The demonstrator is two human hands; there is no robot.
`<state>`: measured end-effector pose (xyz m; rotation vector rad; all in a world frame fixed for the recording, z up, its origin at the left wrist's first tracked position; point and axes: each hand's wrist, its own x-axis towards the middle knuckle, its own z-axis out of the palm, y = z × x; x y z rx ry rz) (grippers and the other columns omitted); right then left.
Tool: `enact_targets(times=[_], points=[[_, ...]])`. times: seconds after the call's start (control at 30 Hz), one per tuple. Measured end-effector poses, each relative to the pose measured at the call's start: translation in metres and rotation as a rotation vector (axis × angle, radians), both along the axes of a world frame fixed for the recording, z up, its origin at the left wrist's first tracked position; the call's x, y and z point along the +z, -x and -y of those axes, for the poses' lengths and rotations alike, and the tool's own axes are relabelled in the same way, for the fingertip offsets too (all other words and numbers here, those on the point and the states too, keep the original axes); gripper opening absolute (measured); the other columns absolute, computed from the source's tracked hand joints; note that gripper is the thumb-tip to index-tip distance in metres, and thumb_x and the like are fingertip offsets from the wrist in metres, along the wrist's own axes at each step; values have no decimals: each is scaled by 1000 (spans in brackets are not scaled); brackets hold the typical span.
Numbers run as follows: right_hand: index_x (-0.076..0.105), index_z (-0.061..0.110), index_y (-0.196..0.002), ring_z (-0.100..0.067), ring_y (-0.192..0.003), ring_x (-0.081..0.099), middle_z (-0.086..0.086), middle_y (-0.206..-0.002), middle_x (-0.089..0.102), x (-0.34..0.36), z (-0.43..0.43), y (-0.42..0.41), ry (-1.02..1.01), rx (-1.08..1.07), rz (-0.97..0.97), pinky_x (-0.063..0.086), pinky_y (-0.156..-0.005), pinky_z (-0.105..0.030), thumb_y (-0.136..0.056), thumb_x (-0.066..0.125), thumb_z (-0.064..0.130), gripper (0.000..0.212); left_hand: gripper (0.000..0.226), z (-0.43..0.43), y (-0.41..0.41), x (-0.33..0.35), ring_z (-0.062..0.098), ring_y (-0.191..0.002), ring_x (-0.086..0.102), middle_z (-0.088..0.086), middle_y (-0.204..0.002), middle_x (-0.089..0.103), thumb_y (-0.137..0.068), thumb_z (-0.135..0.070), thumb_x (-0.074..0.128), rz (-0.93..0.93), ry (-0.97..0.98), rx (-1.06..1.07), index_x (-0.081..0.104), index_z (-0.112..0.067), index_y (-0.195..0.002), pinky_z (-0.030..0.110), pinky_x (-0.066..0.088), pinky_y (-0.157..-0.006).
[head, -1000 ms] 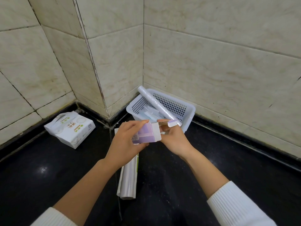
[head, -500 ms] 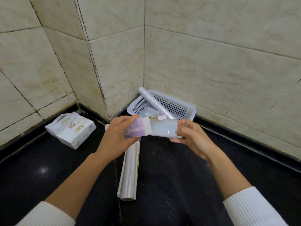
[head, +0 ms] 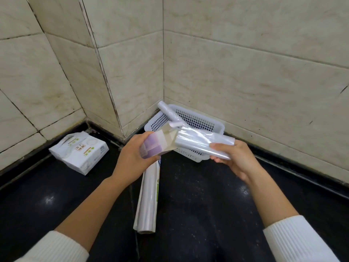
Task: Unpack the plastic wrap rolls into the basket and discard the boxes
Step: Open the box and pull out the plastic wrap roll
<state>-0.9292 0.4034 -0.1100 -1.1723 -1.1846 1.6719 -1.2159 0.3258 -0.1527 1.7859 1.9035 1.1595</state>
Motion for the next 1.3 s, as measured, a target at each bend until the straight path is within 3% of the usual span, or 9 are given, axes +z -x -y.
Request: enact_targets(times=[0.17,0.3,0.4,0.53,0.7,0.87,1.0,1.1,1.3], points=[[66,2,-100,-11,-55,66,-6,-66,69,-5,-11,-25,120,-182,-273,51,-47,-16,-70,77,14,33,66,1,-21,4,-9,-113,53,-36,-116,56,-61,-43,83,282,43,-67,48,-61,-114,17,42,-93],[67,3,-97,-12,-57,68,-7,-70,71,-14,-19,-34,175,-288,-327,53,-49,-17,-79,73,10,20,69,-3,-57,3,-18,-106,52,-45,-112,54,-57,-53,80,321,146,-232,42,-76,-109,0,41,-82],[65,1,-100,-15,-59,70,-9,-72,73,-21,-26,-38,190,-351,-296,53,-50,-18,-77,75,8,26,65,-10,-90,-11,-17,-97,56,-38,-103,62,-64,-61,72,180,384,-369,41,-69,-120,11,49,-82],[62,0,-102,-17,-59,71,-13,-77,71,-35,-38,-37,212,-410,-218,54,-49,-18,-78,75,6,27,77,-21,-129,-49,21,-113,57,2,-125,59,-73,-58,68,-195,635,-480,45,-24,-137,39,47,-95],[62,-2,-107,-17,-60,71,-16,-83,71,-51,-52,-24,249,-403,-140,54,-49,-20,-77,75,6,33,87,-25,-161,-83,30,-123,45,9,-136,46,-81,-49,64,-445,660,-600,19,-23,-151,44,43,-99],[61,-4,-111,-20,-61,71,-18,-92,71,-58,-73,-8,249,-369,-60,55,-49,-22,-77,75,5,37,88,-24,-159,-105,27,-124,41,7,-136,45,-82,-52,61,-377,706,-696,13,-29,-152,43,40,-101],[62,-3,-112,-25,-71,72,-20,-103,71,-63,-92,2,239,-319,48,56,-51,-23,-75,77,5,40,61,-42,-128,-93,16,-119,44,0,-127,51,-86,-54,53,-106,411,-461,44,-25,-139,38,43,-100],[62,-2,-110,-27,-76,74,-19,-102,71,-69,-104,16,247,-261,128,58,-54,-26,-73,79,5,41,45,-72,-92,-85,20,-122,43,6,-130,49,-90,-35,54,-148,131,-85,51,-17,-131,38,43,-102],[58,8,-107,-25,-82,70,-10,-99,65,-90,-125,65,195,-140,307,60,-53,-29,-74,79,6,39,54,-114,-38,-100,27,-146,16,13,-156,26,-100,-40,36,-491,347,22,31,-16,-149,40,23,-117]])
